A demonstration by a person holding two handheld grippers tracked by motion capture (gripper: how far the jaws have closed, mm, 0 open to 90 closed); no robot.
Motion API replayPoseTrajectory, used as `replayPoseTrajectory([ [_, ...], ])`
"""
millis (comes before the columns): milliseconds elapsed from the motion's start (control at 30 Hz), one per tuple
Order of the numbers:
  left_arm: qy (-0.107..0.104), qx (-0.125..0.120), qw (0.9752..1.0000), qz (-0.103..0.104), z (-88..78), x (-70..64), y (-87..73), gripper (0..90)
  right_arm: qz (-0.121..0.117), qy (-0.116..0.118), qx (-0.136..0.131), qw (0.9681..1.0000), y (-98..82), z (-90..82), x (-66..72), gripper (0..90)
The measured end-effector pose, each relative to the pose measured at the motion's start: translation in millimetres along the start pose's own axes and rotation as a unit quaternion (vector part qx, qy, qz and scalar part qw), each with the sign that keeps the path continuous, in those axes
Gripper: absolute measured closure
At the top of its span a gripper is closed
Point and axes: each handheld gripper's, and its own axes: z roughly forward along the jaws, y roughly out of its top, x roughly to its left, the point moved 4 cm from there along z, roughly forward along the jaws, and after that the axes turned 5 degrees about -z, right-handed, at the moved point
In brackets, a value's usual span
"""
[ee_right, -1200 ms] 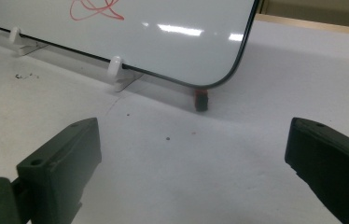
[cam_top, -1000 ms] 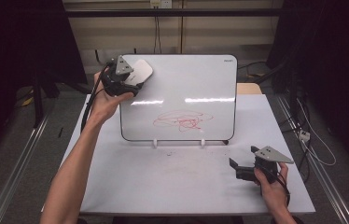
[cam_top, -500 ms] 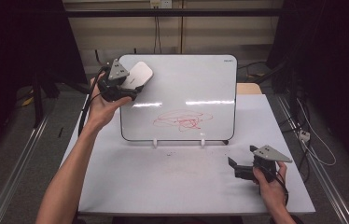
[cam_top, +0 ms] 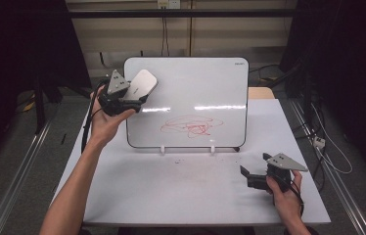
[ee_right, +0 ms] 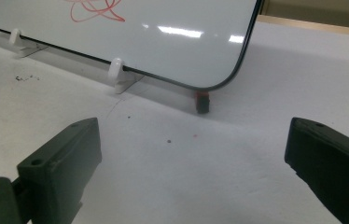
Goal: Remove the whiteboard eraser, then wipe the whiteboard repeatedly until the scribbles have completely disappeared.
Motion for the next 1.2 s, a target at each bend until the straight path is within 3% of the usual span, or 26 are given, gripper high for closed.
replayPoseTrajectory([
  [333, -0.014, -0.002, 0.9999, -0.001, 4.7, -13.2, -7.3, 30.8, 0.004, -0.008, 0.004, 1.0, 0.1, 0.8, -1.0, 3.6],
  [400, -0.011, 0.005, 0.9999, 0.007, 4.5, -14.6, -9.3, 30.8, 0.004, -0.008, 0.004, 0.9999, 0.3, 1.2, -1.0, 3.7],
  [700, -0.021, 0.008, 0.9997, 0.0, 7.3, -32.0, -17.2, 30.9, 0.002, -0.008, 0.002, 1.0, -0.9, -1.3, -2.2, 3.4],
  [767, -0.013, 0.015, 0.9998, 0.01, 9.0, -34.7, -17.9, 30.8, 0.002, -0.008, 0.003, 1.0, -1.4, -1.2, -2.4, 3.4],
  [833, -0.019, 0.007, 0.9998, 0.0, 10.7, -37.8, -17.2, 30.8, 0.002, -0.007, 0.003, 1.0, -1.1, -0.8, -2.3, 3.4],
  [1033, -0.009, 0.02, 0.9992, 0.033, 11.5, -48.2, -20.5, 30.9, -0.002, -0.005, 0.005, 1.0, -0.2, 1.6, -1.2, 3.6],
  [1200, -0.008, 0.022, 0.999, 0.039, 10.9, -54.0, -24.1, 30.9, 0.004, -0.006, 0.004, 1.0, 0.5, 3.1, -2.1, 3.4],
])
